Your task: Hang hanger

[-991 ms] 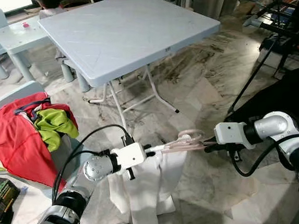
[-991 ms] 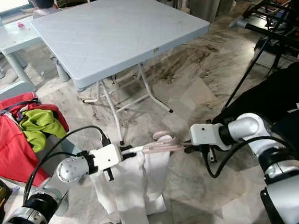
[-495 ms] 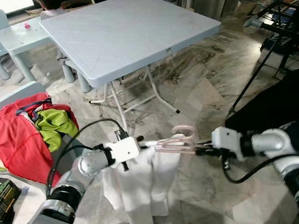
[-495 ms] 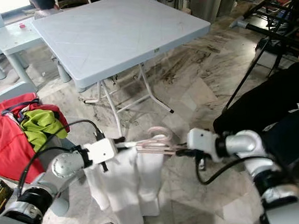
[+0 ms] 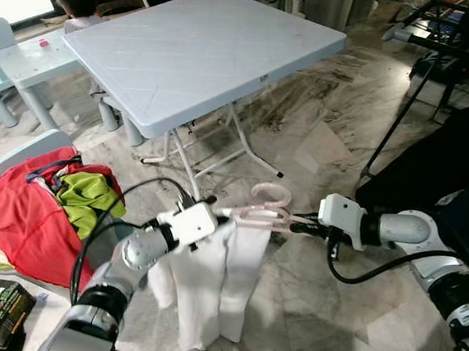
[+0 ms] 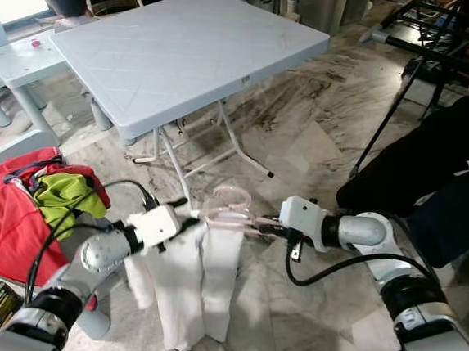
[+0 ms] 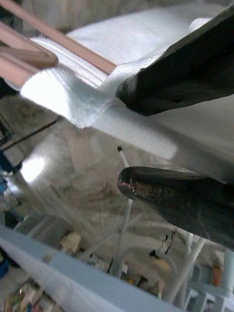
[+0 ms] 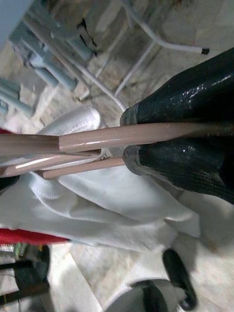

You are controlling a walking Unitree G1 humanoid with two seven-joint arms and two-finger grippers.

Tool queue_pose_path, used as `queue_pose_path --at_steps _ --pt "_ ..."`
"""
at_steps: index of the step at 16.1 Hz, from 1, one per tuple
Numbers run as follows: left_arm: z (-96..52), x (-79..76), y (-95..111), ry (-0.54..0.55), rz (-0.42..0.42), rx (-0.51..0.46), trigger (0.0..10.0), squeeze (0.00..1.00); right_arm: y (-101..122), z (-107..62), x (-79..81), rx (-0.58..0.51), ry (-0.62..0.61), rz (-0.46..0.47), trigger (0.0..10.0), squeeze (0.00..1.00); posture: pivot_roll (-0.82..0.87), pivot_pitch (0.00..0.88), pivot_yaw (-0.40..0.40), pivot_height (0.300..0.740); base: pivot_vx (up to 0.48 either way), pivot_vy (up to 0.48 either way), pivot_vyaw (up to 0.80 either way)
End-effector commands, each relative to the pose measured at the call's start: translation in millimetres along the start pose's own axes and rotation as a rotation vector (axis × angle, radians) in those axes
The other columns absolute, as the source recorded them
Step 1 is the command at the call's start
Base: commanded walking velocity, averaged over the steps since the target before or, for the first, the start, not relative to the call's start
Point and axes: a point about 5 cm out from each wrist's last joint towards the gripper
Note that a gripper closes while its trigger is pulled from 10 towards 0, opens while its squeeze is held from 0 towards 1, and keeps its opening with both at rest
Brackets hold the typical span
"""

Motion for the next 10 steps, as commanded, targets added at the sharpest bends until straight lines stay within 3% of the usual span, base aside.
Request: queue_pose_path --at_steps 1,3,4,5,6,10 --pt "-0.6 1.3 -2 -0.001 0.017 0.016 0.0 1.0 17 -1.0 -21.8 -0.075 -0.127 -0.026 0.0 0.0 -0.1 0.0 0.042 0.74 0.0 0.0 0.0" --pt "-1.4 3.2 -2 0.015 0.026 0.016 0.0 1.0 17 -0.1 -23.8 -0.075 -0.147 -0.022 0.0 0.0 -0.1 0.0 0.042 0.74 0.0 0.0 0.0" --pt "-1.7 7.8 0 0.043 0.034 0.009 0.0 0.86 19 1.2 -25.5 -0.077 -0.164 -0.022 0.0 0.0 -0.1 0.0 0.04 0.74 0.0 0.0 0.0" --pt "-1.6 11.9 1 0.076 0.049 0.012 0.0 0.0 19 2.3 -25.4 -0.08 -0.171 -0.021 0.0 0.0 -0.1 0.0 0.04 0.74 0.0 0.0 0.0" --pt "-1.8 17.3 1 0.122 0.058 0.015 10.0 1.0 20 4.2 -23.7 -0.084 -0.177 -0.019 0.0 0.0 -0.1 0.0 0.04 0.74 0.0 0.0 0.0" --pt "-1.8 22.3 7 0.172 0.06 -0.029 10.0 1.0 20 5.3 -24.7 -0.081 -0.218 -0.009 0.0 0.0 -0.1 0.0 0.041 0.74 0.0 0.0 0.0"
Point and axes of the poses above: a point about 5 cm out from each wrist's last joint towards the gripper, its own z axis pointing out of the wrist towards the gripper, its own y axis along the axis of the wrist's last joint, x = y × z, and after that the axes turned 9 degrees about -z, right-handed
